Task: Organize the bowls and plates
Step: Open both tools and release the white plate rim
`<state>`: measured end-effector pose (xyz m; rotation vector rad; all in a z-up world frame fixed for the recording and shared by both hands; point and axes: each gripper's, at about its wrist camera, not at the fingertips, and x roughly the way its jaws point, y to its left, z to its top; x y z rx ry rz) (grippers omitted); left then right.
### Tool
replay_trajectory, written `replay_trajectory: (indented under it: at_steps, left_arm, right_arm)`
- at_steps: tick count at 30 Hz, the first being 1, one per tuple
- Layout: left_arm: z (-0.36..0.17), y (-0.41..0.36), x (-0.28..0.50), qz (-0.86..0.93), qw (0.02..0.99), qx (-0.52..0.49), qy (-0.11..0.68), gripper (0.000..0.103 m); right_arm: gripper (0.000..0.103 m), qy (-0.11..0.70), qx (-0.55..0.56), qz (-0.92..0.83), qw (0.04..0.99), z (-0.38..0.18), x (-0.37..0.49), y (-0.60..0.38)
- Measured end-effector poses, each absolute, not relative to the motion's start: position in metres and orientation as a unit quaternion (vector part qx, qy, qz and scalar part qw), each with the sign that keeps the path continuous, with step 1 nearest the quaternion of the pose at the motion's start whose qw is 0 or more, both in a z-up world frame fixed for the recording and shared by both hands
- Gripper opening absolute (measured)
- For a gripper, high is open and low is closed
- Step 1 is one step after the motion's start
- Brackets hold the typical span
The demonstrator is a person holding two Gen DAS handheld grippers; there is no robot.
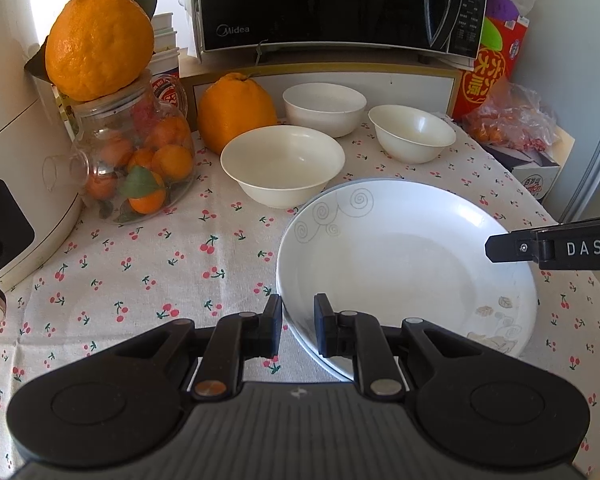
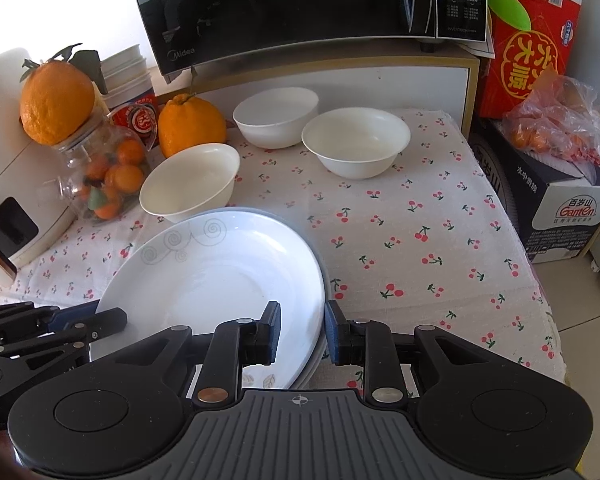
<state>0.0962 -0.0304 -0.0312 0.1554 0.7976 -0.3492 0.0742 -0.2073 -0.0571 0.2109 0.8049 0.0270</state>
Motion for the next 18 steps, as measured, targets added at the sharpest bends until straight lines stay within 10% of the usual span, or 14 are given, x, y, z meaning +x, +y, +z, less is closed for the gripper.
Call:
replay_trajectory:
  at_steps: [6,18]
  left_arm:
    - [-0.0287,-0.0296,0.0962,-0.179,0.904,0.068,0.382,0.025]
    - [-0.0246,-0.0254,0.0943,-0.183,0.903,0.054,0.384,0.077]
  right_arm:
    - [0.031,0.396,0.11,0.018,0.912,-0.0569,0.076,-0.2089]
    - [0.066,0.391,0.147,0.027,0.908,-0.0506,0.0809,-0.2139]
